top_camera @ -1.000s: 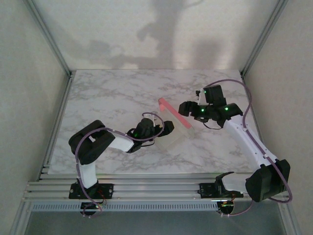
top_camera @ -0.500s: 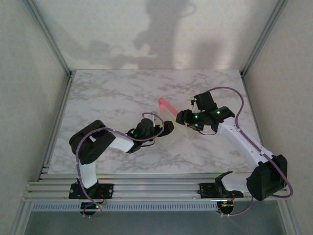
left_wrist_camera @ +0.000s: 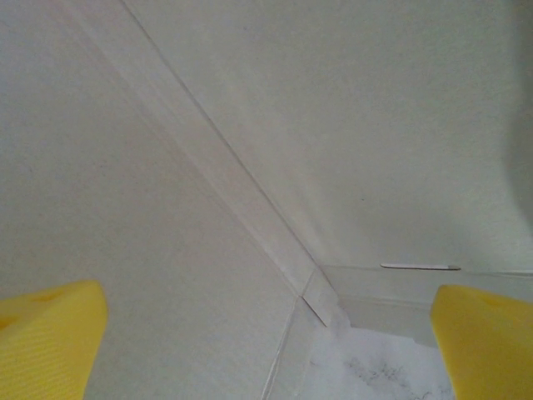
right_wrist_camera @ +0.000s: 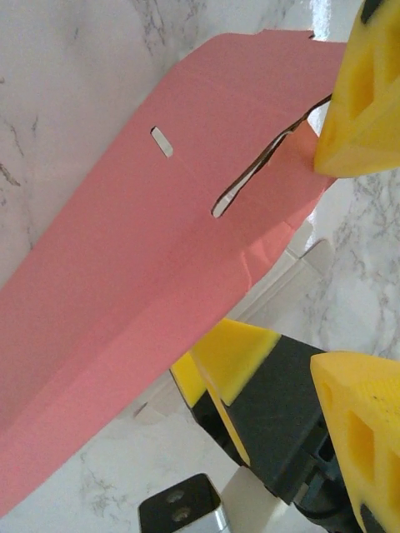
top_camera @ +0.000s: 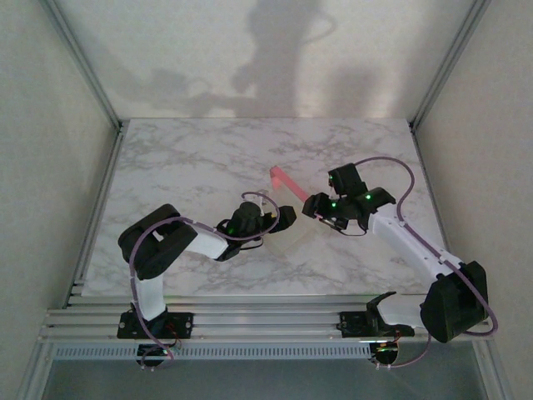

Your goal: Fold the paper box

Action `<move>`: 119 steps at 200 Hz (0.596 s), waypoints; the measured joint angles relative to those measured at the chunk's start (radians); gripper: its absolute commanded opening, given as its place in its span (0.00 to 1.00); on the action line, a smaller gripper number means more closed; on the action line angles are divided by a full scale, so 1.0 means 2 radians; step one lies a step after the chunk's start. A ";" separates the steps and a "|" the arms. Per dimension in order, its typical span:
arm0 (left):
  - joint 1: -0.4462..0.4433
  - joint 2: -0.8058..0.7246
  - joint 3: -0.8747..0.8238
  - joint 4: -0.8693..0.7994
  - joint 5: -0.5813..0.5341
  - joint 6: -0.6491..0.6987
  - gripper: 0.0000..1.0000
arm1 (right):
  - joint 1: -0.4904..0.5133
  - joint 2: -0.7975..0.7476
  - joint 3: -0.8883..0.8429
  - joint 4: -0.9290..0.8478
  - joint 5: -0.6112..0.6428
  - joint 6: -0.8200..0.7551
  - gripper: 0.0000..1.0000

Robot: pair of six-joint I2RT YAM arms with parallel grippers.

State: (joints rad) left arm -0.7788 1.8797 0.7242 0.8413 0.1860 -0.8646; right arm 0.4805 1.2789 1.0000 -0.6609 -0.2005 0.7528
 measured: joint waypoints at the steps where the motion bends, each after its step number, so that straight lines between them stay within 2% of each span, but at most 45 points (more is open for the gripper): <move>1: 0.000 0.000 0.000 0.000 0.000 0.000 0.99 | 0.000 0.000 -0.001 0.002 0.000 0.000 0.56; 69: -0.001 0.001 -0.003 0.008 0.000 0.000 0.99 | 0.000 0.004 -0.028 0.092 0.026 0.035 0.54; 119: -0.003 0.003 -0.003 0.014 0.002 -0.002 0.99 | -0.001 0.014 -0.025 0.107 0.052 0.031 0.59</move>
State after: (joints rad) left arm -0.7853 1.8862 0.7177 0.8684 0.1905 -0.8692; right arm 0.4786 1.3064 0.9508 -0.4469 -0.0963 0.8143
